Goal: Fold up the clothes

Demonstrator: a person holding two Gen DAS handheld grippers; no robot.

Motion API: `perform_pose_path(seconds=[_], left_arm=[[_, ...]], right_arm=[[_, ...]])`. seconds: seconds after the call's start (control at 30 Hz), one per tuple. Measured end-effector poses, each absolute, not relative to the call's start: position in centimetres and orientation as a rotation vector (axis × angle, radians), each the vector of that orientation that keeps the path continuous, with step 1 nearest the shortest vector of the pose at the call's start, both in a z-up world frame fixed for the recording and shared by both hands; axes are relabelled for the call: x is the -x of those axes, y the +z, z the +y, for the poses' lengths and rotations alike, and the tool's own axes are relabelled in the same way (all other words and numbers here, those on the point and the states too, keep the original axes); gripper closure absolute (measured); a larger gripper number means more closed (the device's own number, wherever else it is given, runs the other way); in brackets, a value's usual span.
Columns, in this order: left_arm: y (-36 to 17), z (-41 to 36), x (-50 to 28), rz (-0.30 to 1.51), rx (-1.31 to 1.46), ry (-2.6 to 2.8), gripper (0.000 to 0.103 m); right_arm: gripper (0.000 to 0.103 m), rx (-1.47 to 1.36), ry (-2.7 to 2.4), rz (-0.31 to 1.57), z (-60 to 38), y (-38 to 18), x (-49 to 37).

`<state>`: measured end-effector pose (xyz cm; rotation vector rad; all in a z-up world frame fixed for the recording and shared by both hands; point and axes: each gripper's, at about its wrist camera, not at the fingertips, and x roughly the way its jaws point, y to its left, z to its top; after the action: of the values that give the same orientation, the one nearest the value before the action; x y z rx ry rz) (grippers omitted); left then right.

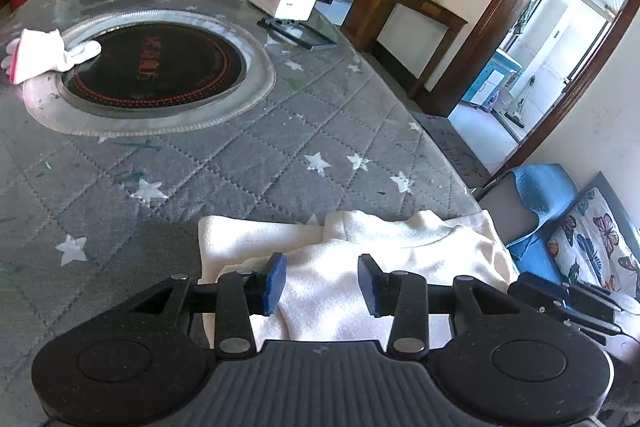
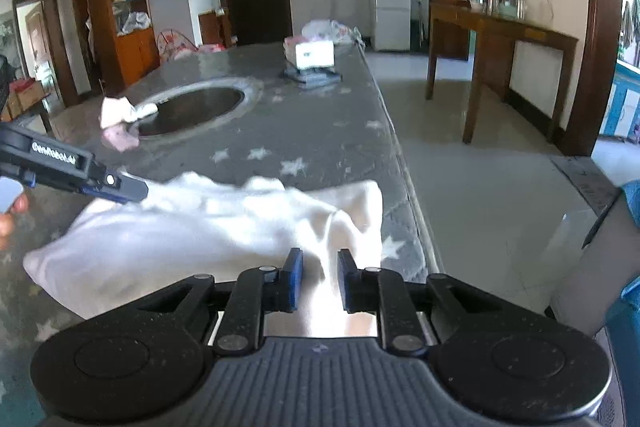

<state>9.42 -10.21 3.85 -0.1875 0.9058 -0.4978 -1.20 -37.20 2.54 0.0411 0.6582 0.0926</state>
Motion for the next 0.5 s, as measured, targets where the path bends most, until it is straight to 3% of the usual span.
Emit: perform_pose_path(seconds=[0.5], left_arm=[[5.9, -15.6, -3.6, 0.806, 0.070, -0.748, 0.060]], right_arm=[[0.087, -0.067, 0.094, 0.650, -38.0, 2.9, 1.3]])
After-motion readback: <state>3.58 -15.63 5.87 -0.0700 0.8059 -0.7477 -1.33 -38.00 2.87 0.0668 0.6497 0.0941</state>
